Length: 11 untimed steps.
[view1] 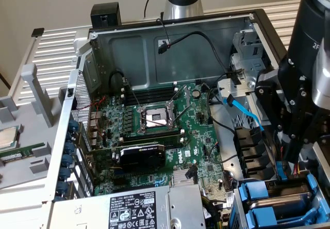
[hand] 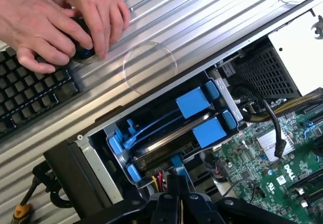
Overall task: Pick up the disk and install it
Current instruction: 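Insert the second disk wire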
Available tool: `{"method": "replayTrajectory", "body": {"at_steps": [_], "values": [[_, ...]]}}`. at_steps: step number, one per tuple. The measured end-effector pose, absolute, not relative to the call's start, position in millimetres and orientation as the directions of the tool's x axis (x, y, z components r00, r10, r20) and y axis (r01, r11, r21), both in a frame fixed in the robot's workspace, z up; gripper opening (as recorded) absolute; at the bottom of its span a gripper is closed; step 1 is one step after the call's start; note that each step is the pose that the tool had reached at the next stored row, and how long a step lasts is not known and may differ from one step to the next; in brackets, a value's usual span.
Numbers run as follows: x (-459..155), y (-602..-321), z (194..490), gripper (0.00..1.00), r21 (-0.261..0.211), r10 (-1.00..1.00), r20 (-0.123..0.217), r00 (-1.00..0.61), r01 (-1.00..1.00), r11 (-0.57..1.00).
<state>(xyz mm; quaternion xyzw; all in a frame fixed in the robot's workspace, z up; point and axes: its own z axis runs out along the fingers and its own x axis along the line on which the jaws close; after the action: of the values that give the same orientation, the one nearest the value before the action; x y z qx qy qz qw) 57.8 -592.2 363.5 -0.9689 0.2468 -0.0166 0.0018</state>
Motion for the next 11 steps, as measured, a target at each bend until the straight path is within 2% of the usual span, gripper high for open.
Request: {"method": "replayTrajectory", "body": {"at_steps": [11], "values": [[57.8,-592.2,363.4,0.11,-0.012,-0.294,0.031,0.955,-0.294,-0.956]]}}
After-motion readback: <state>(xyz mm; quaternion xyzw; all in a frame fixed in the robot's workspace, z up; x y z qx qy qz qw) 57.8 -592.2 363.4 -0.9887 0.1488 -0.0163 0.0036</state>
